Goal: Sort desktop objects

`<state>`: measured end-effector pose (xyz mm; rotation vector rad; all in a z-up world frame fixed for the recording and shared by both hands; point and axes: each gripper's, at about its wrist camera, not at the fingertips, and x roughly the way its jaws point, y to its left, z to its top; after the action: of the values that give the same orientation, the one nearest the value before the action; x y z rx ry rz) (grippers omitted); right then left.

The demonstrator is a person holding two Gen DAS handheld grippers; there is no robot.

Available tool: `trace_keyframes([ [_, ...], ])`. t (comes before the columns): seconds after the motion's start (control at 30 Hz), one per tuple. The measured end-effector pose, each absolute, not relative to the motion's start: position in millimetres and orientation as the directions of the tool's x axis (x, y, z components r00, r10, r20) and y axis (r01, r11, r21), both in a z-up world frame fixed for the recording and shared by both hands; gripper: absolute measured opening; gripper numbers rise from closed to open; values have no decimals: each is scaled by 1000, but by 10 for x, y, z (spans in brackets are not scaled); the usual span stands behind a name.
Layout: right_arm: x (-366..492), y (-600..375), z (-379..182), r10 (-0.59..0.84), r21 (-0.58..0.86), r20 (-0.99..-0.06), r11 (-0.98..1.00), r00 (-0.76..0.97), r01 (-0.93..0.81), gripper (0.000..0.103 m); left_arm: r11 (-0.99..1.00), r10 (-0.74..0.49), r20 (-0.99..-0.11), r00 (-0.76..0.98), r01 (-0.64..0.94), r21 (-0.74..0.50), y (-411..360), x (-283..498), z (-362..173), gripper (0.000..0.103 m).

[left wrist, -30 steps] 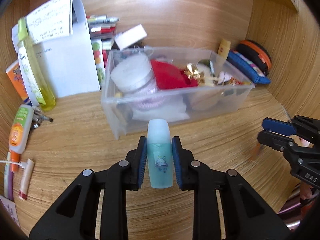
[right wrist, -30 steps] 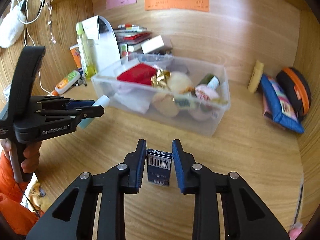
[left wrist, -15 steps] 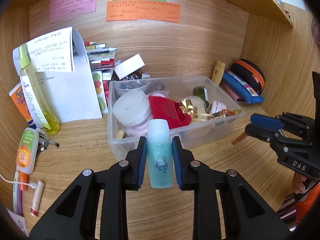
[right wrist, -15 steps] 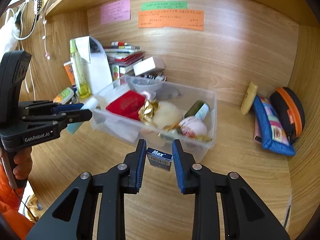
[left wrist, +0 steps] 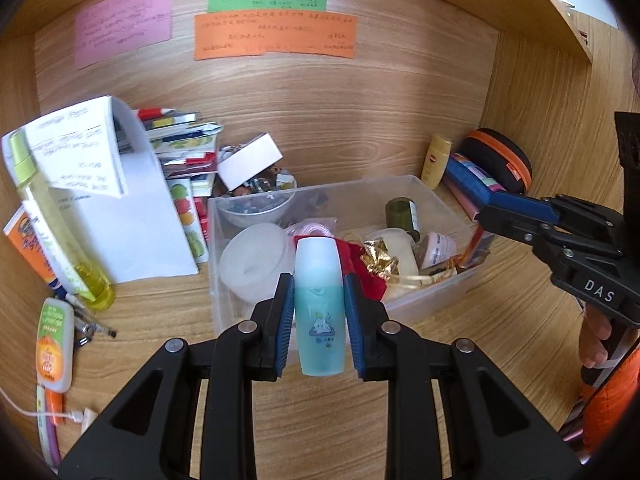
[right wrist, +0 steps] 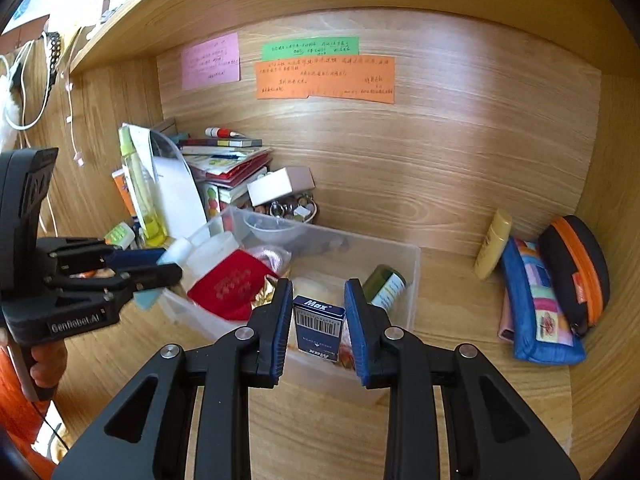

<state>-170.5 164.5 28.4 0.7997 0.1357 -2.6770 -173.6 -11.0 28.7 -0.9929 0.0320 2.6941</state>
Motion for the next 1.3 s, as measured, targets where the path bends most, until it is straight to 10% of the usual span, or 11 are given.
trace_keyframes([
  [1.0,-2088,1639,-16,-252,27,-633,-952,-732,305,25,-938,280,-723,-631,-340,-67,-52,-1526,-10,26],
  [1.3,-1756,1686,70,-239,-5,-604,-953,-760,303,50,-923,298,-759,-579,-379,-74,23,-1283,-199,35],
])
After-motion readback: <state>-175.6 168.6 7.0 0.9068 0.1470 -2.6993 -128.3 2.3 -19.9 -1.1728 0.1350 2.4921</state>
